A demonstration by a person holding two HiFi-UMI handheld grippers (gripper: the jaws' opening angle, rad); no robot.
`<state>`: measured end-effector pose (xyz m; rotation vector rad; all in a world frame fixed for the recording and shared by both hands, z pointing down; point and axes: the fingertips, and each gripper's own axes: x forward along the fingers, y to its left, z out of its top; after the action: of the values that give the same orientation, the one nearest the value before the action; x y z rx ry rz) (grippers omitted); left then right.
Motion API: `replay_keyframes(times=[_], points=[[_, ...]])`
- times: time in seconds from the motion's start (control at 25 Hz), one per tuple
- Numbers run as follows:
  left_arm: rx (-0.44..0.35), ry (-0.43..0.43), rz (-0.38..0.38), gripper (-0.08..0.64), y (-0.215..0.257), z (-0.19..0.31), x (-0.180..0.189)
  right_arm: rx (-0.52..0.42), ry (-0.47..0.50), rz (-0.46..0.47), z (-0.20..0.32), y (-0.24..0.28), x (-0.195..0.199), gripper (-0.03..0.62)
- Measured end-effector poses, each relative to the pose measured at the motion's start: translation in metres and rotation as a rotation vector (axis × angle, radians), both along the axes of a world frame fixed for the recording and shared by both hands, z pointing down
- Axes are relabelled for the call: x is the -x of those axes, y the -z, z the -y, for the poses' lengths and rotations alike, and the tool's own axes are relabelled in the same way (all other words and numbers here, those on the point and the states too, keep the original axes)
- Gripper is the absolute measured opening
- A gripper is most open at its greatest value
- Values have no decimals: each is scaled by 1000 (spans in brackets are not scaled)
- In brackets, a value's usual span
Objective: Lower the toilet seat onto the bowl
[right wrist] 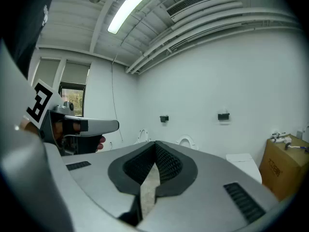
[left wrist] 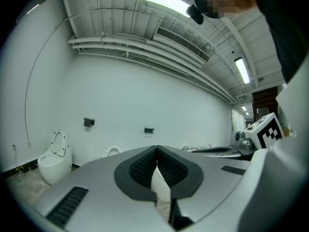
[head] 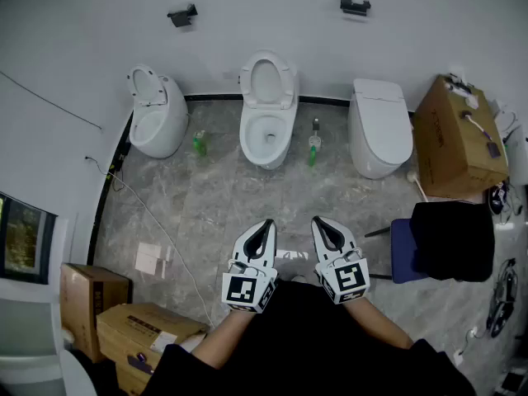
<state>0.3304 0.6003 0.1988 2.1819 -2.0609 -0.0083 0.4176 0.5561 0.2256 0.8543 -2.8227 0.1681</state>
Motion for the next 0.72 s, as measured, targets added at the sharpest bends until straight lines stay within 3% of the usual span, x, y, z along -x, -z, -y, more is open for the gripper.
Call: replay_keyframes(times=[0.12,0.32,0.72], points=[[-4,16,3,14,-4,1,8,-3,19,27,2,-3,2,31],[53,68,-93,15,-21,4,41,-22,109,40,0,-8,22,32],[-2,116,-32,14,-26,45,131,12,137,40,48,-22,108,32]])
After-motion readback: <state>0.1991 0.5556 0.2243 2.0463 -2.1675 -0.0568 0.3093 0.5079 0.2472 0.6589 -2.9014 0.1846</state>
